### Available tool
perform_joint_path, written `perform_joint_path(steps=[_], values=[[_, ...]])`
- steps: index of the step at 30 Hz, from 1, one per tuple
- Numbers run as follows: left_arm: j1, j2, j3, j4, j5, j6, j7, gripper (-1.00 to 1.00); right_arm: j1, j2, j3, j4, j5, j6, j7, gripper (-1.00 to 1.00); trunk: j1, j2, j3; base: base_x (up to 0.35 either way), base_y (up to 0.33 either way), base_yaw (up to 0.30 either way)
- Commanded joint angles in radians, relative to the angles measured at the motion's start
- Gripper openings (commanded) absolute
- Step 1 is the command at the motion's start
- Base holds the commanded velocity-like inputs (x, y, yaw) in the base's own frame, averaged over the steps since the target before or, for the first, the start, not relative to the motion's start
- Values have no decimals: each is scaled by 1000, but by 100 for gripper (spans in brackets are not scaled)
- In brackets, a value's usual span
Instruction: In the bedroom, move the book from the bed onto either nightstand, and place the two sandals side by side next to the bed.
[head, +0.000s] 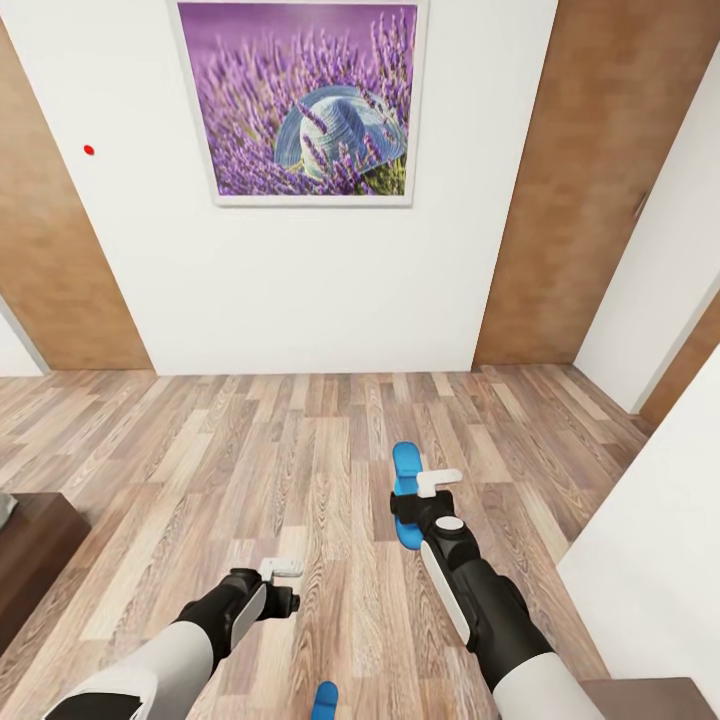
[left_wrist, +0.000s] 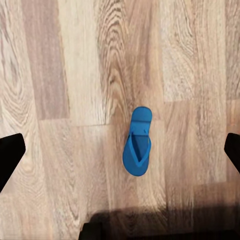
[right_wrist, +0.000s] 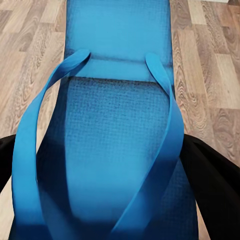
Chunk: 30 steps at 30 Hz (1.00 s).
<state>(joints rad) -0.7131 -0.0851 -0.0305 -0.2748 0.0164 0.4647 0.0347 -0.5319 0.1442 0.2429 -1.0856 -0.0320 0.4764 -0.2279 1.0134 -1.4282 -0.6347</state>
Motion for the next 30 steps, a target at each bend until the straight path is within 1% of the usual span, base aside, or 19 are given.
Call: perform_joint_path(steps=[1,14,17,20,24,30], values=[[0,0,-3,-1,2,6,4,100,-1,0,2,-2,-3,5,-7,-100,4,-8,-4,0,0,0],[0,-6,-3,2,2,11,2,100,-1,-1,3,-20,-2,6,-7,-100,54,-99,-45,0,0,0],[0,-7,-3,3,2,11,2,100,1,-1,3,-63,-3,11,-6,-100,65,-120,-54,0,0,0],[0,-8,-3,3,2,11,1,100,10,-2,1,-116,-3,55,-6,-100,77,-141,-64,0,0,0],[0,-10,-3,3,2,11,1,100,21,-4,1,-158,-3,84,-5,-100,92,-169,-76,0,0,0],[0,-14,-3,3,2,11,0,100,29,-5,1,-179,-3,96,-5,-100,115,-211,-95,0,0,0]])
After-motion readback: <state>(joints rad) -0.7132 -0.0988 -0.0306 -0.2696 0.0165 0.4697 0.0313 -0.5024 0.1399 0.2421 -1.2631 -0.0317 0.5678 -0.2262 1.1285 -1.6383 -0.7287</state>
